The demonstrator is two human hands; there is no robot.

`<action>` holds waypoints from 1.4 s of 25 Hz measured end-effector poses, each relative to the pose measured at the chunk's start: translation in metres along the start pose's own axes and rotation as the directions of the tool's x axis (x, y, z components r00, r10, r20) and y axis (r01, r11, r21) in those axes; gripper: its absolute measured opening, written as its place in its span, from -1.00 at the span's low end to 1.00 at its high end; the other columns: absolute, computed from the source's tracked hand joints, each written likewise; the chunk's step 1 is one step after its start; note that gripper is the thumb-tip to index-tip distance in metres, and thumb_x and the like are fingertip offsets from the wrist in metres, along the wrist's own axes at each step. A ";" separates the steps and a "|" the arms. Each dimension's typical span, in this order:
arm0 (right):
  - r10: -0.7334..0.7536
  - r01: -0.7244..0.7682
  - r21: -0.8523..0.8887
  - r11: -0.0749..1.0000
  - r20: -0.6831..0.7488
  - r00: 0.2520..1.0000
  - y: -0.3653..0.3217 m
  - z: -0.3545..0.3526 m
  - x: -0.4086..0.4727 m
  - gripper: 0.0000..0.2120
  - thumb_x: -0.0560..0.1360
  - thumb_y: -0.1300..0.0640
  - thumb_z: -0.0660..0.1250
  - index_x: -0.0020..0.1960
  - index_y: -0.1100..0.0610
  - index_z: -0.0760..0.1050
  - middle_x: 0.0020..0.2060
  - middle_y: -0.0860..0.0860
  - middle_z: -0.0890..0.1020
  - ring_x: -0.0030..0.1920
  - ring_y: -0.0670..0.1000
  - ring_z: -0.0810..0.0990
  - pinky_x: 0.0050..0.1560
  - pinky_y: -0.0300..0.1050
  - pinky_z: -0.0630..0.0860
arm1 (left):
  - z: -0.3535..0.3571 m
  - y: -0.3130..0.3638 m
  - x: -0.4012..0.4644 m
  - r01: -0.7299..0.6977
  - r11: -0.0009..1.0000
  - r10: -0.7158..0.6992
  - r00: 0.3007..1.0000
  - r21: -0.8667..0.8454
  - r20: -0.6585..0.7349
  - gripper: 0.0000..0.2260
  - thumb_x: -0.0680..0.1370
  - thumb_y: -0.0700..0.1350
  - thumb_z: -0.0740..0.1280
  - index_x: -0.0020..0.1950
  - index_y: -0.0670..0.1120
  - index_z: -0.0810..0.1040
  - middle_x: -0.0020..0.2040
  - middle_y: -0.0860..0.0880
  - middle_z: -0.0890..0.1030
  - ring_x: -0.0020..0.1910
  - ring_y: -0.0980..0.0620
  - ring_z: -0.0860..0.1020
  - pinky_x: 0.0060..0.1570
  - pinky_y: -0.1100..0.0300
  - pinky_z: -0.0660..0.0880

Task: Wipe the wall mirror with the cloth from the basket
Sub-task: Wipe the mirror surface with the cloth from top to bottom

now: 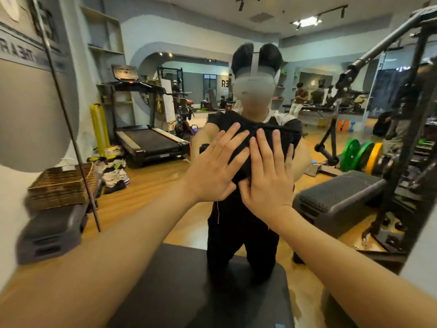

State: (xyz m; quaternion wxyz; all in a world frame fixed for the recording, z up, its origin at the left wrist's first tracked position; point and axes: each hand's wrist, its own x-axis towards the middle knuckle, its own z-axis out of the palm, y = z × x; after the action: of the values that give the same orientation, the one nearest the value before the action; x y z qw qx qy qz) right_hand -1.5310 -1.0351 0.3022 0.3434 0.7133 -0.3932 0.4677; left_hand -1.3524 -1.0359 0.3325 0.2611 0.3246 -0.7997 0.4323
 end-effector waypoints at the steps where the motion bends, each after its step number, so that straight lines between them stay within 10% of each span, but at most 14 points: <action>1: -0.017 0.017 0.002 1.000 0.002 1.000 -0.019 0.007 0.005 -0.29 0.51 0.03 0.22 0.60 0.28 0.24 0.62 0.22 0.22 0.63 0.30 0.07 0.63 0.30 -0.13 | -0.006 -0.013 -0.015 0.020 1.000 -0.020 1.000 0.011 0.009 -0.27 0.41 -0.13 0.36 0.55 -0.25 0.22 0.57 -0.37 0.23 0.62 -0.38 0.08 0.58 -0.30 0.07; 18: -0.229 0.219 0.140 0.966 0.059 0.972 -0.264 0.106 0.049 -0.28 0.59 -0.08 0.17 0.65 0.21 0.12 0.64 0.24 0.13 0.63 0.34 0.00 0.62 0.30 -0.19 | -0.044 -0.174 -0.231 0.270 0.963 -0.270 0.963 0.008 0.005 -0.33 0.54 -0.07 0.39 0.55 -0.22 0.18 0.56 -0.30 0.17 0.59 -0.45 0.10 0.47 -0.42 0.21; 35: -0.285 0.265 0.186 0.946 0.090 0.954 -0.287 0.155 -0.088 -0.38 0.62 0.12 0.31 0.62 0.22 0.23 0.61 0.19 0.24 0.62 0.26 0.11 0.64 0.25 -0.04 | 0.013 -0.097 -0.341 0.331 0.937 -0.321 0.942 -0.110 0.095 -0.33 0.52 -0.09 0.34 0.56 -0.20 0.13 0.55 -0.35 0.12 0.57 -0.53 0.01 0.55 -0.39 0.04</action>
State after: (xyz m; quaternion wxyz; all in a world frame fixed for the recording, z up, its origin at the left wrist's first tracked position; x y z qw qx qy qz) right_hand -1.2383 -1.0165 0.1344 0.3190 0.8140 -0.2673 0.4052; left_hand -1.0593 -0.9870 0.1382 0.3185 0.4519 -0.7694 0.3200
